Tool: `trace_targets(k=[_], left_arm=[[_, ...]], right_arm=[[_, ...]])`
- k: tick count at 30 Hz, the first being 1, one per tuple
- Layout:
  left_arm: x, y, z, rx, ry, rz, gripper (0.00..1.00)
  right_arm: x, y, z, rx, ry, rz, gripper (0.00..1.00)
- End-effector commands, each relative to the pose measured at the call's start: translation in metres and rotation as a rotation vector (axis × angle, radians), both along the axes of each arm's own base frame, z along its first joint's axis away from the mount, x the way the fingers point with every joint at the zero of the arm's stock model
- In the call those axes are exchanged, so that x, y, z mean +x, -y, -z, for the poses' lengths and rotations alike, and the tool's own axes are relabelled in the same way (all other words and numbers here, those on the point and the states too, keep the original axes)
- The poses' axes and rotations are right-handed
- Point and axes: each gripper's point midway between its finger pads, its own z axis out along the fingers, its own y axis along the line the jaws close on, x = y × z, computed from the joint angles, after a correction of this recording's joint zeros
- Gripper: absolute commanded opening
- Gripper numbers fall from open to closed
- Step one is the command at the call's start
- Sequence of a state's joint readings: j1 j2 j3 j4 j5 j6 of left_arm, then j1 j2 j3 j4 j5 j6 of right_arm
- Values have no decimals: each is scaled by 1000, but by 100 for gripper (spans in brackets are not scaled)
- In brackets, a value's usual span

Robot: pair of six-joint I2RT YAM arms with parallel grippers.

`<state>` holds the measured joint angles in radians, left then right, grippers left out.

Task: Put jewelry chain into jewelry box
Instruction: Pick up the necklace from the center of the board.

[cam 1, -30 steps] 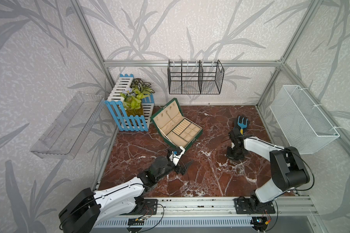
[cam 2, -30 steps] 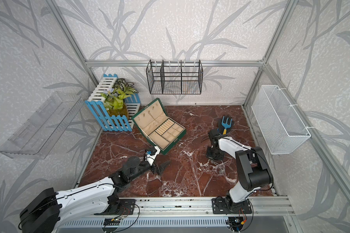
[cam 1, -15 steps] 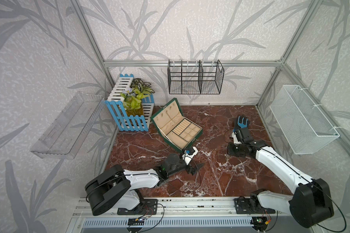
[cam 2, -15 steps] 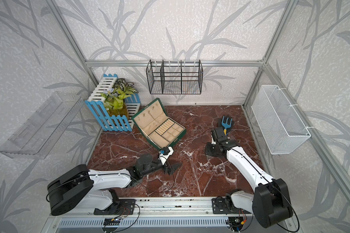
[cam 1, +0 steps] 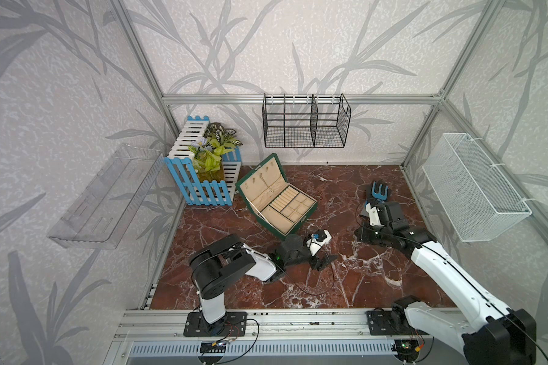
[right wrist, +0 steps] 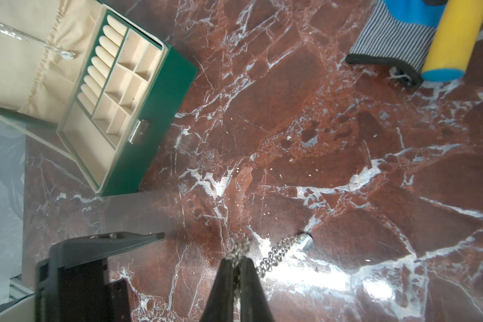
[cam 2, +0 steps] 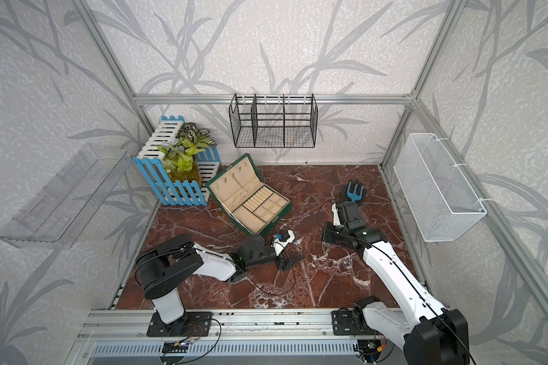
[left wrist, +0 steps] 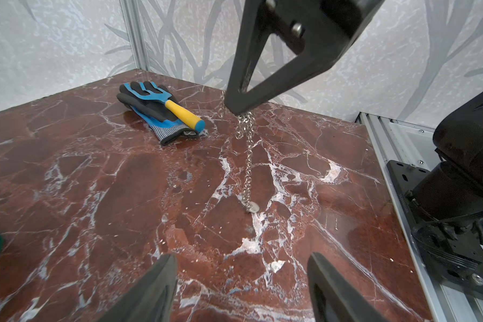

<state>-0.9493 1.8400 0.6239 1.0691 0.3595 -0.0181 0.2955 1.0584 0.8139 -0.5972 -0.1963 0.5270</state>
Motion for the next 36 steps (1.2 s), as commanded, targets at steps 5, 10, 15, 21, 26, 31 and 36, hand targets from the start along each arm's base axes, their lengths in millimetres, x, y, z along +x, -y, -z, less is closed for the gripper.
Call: trace_targets(k=[5,10,15,21,26,31,36], left_arm=[[11,21,9,-25,26,13,76],[15,28,26,3,14,19,75],[12,40,35,7,-3,70,72],[11,49,51,35,-14,113,70],[15,54,60,60,-5,118,65],[15,61,62,54,-6,141,56],[15,67,67,48,-21,161,51]], right_arm=[[2,-7,-16,40,44,-15,0],[4,-12,-26,75,64,-21,0],[4,-12,-34,90,81,-17,0],[4,-15,-40,113,91,-21,0],[4,-18,-45,133,99,-26,0],[3,-19,-48,143,103,-27,0],[2,-19,-49,149,103,-24,0]])
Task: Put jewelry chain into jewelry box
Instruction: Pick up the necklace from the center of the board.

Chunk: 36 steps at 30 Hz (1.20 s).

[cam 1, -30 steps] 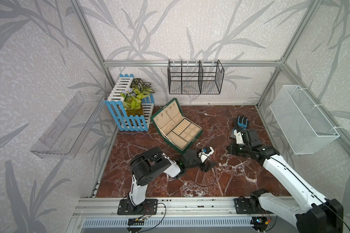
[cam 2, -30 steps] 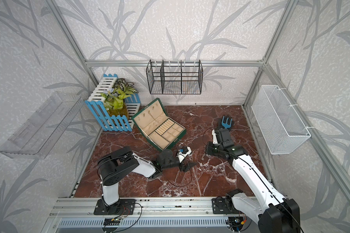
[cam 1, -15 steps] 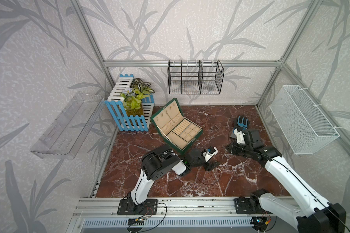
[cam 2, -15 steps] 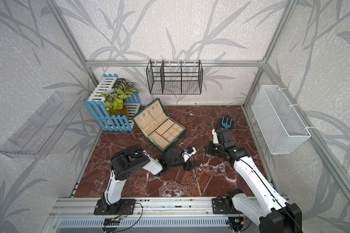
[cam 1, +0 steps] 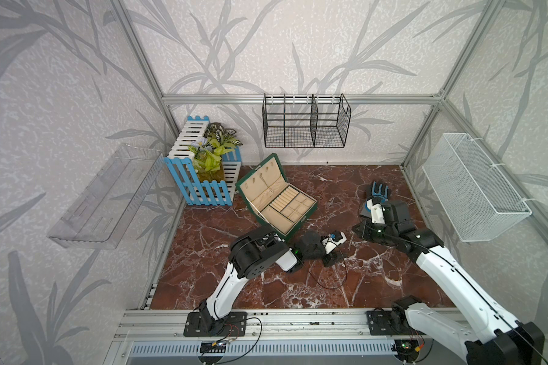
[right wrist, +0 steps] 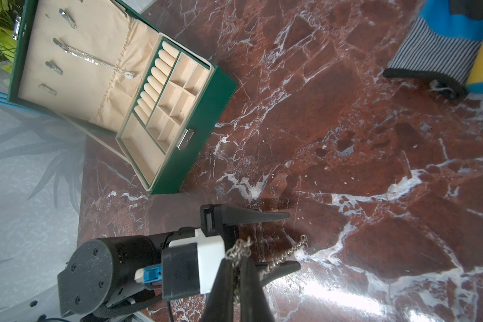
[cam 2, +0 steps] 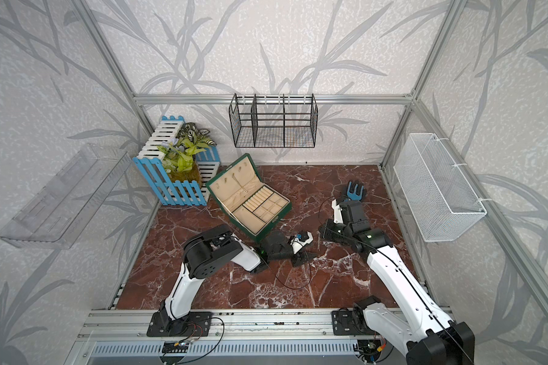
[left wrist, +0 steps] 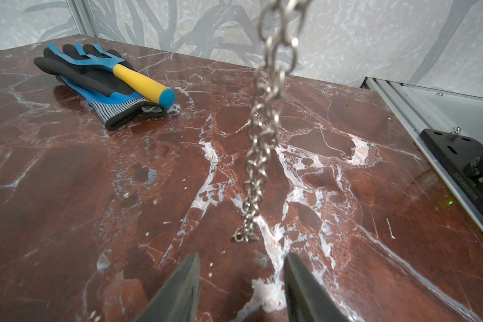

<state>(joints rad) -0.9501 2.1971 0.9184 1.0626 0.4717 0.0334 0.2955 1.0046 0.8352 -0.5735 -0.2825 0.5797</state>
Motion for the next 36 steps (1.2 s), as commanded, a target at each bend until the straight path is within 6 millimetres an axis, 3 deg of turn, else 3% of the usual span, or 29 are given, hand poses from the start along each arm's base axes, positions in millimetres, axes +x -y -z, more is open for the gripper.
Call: trace_targets(k=[1,15,23,30,33,36], left_arm=[[-5,8,4,-7,-8,41,50],[3,12,5,-45,-22,5,26],[2,10,-7,-82,-6,3,3],[13,-26,-26,-40,8,-151,0],[14,-47,-36,3,9,-199,0],[13,-64,-32,99,-3,-214,0]], right_arm=[[3,-5,-19,31,49,-7,0],[1,-6,-19,50,50,-2,0],[2,-1,-13,32,47,21,0],[2,25,2,-74,57,125,0],[2,32,20,-118,38,147,0],[3,29,41,-116,33,130,0]])
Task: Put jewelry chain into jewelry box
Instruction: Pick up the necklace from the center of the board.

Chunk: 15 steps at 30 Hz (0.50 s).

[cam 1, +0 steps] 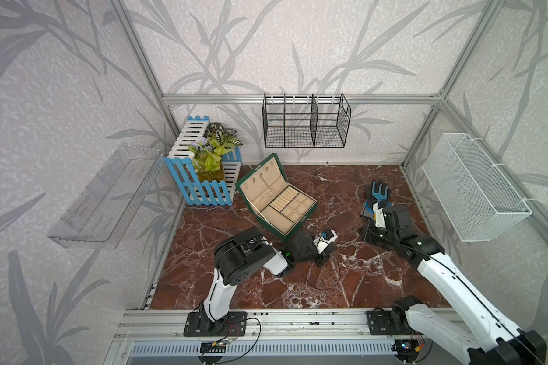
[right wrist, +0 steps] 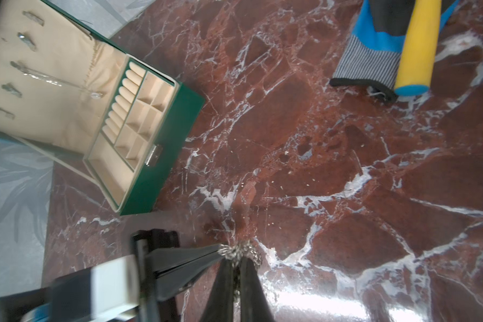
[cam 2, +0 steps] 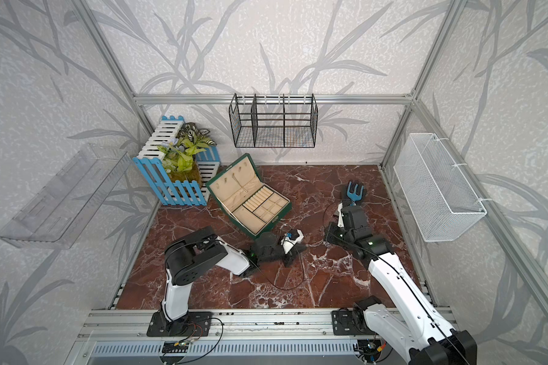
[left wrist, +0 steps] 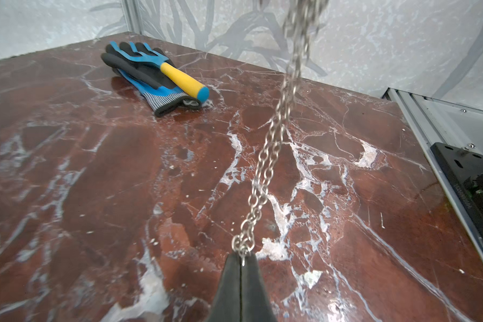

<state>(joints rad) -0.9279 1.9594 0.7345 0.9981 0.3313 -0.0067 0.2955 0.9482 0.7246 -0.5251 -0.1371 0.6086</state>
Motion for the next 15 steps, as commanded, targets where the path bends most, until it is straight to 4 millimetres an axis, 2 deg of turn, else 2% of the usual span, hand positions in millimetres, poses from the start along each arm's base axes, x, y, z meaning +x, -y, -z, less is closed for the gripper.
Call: trace_targets(k=[1,3,6,8,11,15], left_arm=[[7,-19,1,105,-6,-47,0],[5,-24,-5,129,-18,-40,0],[0,-25,-15,171,-38,-5,0],[0,-24,-19,213,-50,9,0],[4,-25,-30,256,-49,1,0],[10,-22,-46,287,-50,-3,0]], right_arm=[[6,2,19,-24,22,5,0],[8,-3,31,-10,29,-14,3],[12,-15,40,13,74,-90,43],[12,-23,45,26,114,-149,57],[12,-38,43,39,198,-255,67],[4,-61,37,60,326,-414,69]])
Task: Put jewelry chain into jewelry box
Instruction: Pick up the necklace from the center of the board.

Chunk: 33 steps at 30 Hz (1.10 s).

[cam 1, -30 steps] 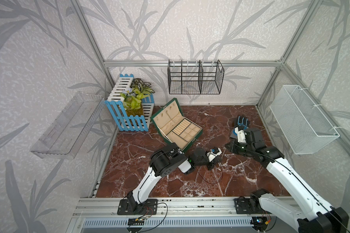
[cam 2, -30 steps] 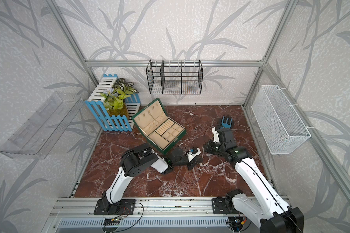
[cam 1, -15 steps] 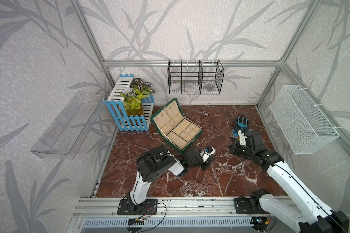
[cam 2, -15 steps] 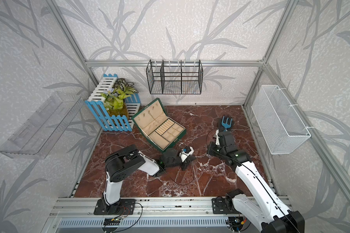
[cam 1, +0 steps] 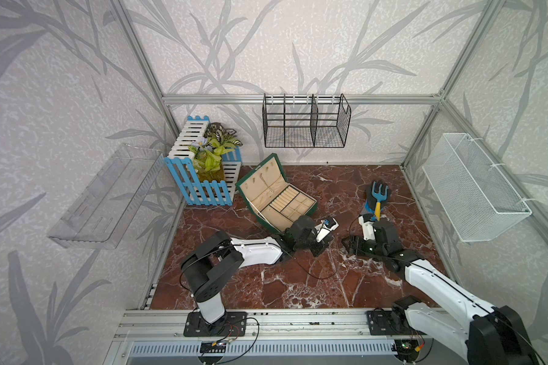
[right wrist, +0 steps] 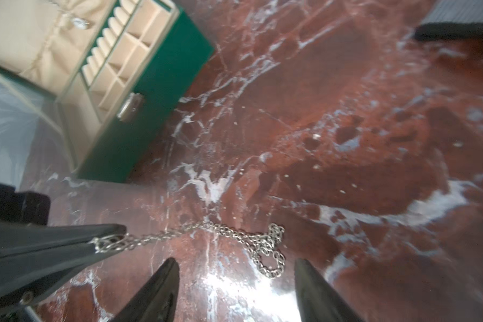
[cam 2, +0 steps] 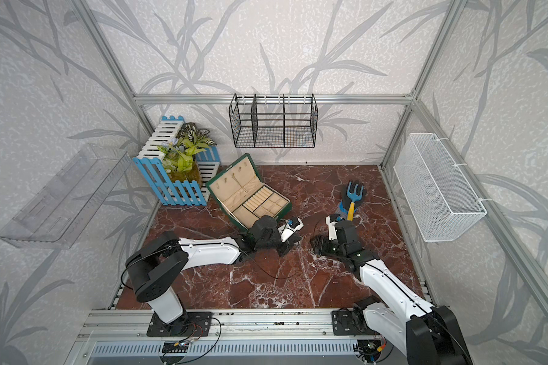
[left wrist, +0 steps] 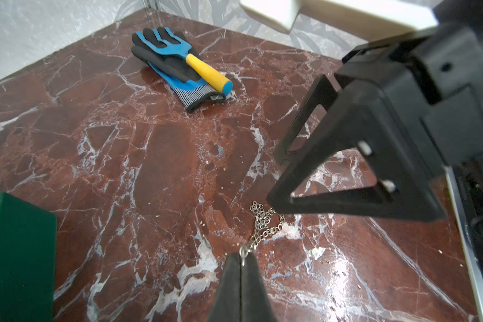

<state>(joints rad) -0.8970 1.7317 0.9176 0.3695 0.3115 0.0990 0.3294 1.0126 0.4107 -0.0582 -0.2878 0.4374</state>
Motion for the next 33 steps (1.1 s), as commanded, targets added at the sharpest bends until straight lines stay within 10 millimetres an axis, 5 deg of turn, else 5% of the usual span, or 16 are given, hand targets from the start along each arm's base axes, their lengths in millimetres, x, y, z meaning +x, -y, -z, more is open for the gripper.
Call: trace_targets(k=[1,8,19,33], left_arm=[[0,-7,-11,74,-12,2,0],[-7,3,-47,27,-15,61,0],[-28,10,-89,-85,-53,154,0],[-36,-4,-100,-131,-54,117,0]], right_arm=[[5,-29,-30,50,237,-184,69],[5,-33,-29,-18,407,-245,68],[21,-36,-51,8,556,-220,53],[23,-35,-69,16,606,-202,29]])
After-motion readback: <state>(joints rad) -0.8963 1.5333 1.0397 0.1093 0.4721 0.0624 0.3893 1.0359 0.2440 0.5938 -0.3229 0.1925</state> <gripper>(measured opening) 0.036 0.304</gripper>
